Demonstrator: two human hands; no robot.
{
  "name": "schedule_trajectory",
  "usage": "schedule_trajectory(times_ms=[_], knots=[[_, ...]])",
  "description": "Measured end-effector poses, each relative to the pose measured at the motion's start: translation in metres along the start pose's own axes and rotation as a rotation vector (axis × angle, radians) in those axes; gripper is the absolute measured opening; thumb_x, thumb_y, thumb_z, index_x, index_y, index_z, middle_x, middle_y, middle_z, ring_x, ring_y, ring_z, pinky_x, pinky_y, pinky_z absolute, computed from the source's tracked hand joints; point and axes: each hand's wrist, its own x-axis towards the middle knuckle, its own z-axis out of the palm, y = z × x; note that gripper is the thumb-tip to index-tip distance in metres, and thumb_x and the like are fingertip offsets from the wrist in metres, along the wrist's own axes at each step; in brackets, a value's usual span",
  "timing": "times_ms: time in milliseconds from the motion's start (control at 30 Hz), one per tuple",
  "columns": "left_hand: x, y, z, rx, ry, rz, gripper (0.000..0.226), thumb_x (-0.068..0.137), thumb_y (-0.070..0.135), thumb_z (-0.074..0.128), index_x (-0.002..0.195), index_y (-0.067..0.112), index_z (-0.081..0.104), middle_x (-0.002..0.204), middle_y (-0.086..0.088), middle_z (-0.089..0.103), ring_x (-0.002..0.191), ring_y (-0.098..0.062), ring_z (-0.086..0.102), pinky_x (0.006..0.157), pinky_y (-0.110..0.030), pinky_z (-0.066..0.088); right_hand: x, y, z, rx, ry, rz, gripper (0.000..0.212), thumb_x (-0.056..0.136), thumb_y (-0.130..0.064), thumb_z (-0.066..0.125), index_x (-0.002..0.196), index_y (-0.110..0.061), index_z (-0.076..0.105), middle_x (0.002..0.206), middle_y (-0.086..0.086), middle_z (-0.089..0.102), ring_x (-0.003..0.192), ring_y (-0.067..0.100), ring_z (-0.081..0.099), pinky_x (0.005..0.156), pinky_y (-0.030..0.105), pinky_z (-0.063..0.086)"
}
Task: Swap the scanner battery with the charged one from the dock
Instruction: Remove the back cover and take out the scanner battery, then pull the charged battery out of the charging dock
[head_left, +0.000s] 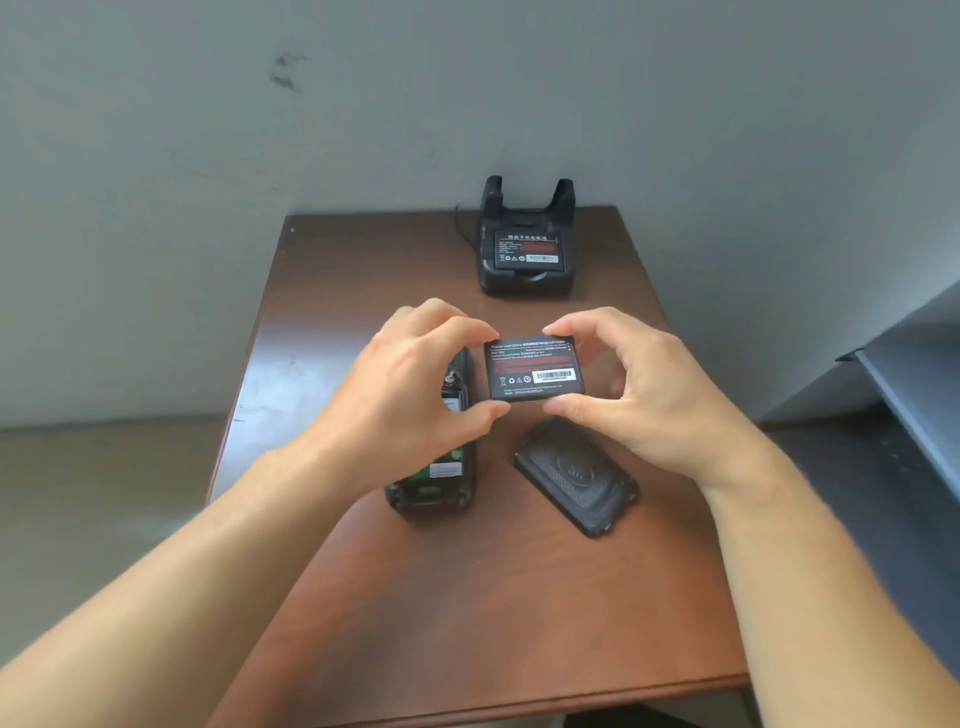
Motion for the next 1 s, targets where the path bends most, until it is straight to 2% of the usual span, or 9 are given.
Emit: schedule_trajectory(times_ms=[67,133,200,333,467,633,867,1000], knots=[[0.010,0.008,0.005,0.066,-0.021,-0.019,0.058,0.071,0.055,0.071,0.122,0.030,0.062,0.115,0.007,0.058,0.106,-0.022,0.049,0.088,-0.044,0.048,-0.001,0.012,0.001,-0.013,0.009,0.014,0.055,0.077,-0.028,0.086,0.125,-0.034,0.060,0.118,-0.015,0.064,0.090,-0.002,0.060,0.076,0.011,0.040],[0.020,0.016,0.010,0.124,-0.050,-0.043,0.059,0.070,0.056,0.072,0.122,0.032,0.062,0.117,0.007,0.056,0.112,-0.025,0.046,0.089,-0.047,0.046,-0.002,0.022,0.002,-0.049,0.006,0.031,0.056,0.080,-0.028,0.083,0.128,-0.034,0.056,0.122,-0.016,0.060,0.102,0.004,0.061,0.085,0.020,0.044],[0.029,0.021,0.016,0.177,-0.096,-0.058,0.059,0.070,0.057,0.073,0.123,0.032,0.061,0.120,0.007,0.055,0.116,-0.026,0.045,0.089,-0.046,0.045,-0.002,0.029,0.001,-0.120,0.010,0.045,0.057,0.082,-0.027,0.081,0.132,-0.032,0.055,0.126,-0.014,0.058,0.115,0.012,0.055,0.097,0.030,0.046],[0.040,0.023,0.026,0.295,-0.170,-0.082,0.060,0.073,0.060,0.070,0.125,0.032,0.059,0.124,0.007,0.056,0.121,-0.024,0.045,0.092,-0.043,0.042,0.002,0.034,0.003,-0.195,0.003,0.081,0.059,0.083,-0.028,0.080,0.136,-0.028,0.054,0.130,-0.010,0.050,0.123,0.015,0.043,0.110,0.039,0.041],[0.042,0.019,0.028,0.404,-0.197,-0.073,0.059,0.074,0.067,0.066,0.123,0.035,0.062,0.123,0.008,0.057,0.124,-0.022,0.043,0.091,-0.043,0.035,0.006,0.036,0.010,-0.214,-0.014,0.114,0.063,0.085,-0.032,0.077,0.142,-0.030,0.052,0.130,-0.011,0.045,0.129,0.016,0.037,0.116,0.041,0.035],[0.046,0.019,0.027,0.403,-0.276,-0.068,0.056,0.078,0.067,0.065,0.125,0.037,0.062,0.124,0.008,0.057,0.127,-0.023,0.041,0.093,-0.046,0.034,0.007,0.035,0.008,-0.250,-0.055,0.158,0.064,0.088,-0.036,0.073,0.147,-0.030,0.049,0.134,-0.013,0.045,0.134,0.016,0.033,0.119,0.042,0.031],[0.050,0.018,0.027,0.371,-0.342,-0.120,0.063,0.078,0.064,0.068,0.134,0.036,0.057,0.128,0.005,0.055,0.129,-0.025,0.040,0.098,-0.047,0.036,0.006,0.031,0.005,-0.256,-0.096,0.175,0.059,0.090,-0.030,0.066,0.146,-0.030,0.049,0.136,-0.015,0.044,0.135,0.014,0.031,0.118,0.041,0.030],[0.054,0.017,0.025,0.352,-0.356,-0.119,0.064,0.077,0.063,0.071,0.134,0.037,0.056,0.133,0.005,0.053,0.131,-0.026,0.038,0.098,-0.048,0.038,0.003,0.028,0.003,-0.251,-0.095,0.188,0.071,0.087,-0.033,0.067,0.153,-0.033,0.039,0.136,-0.013,0.042,0.136,0.013,0.031,0.119,0.043,0.031]])
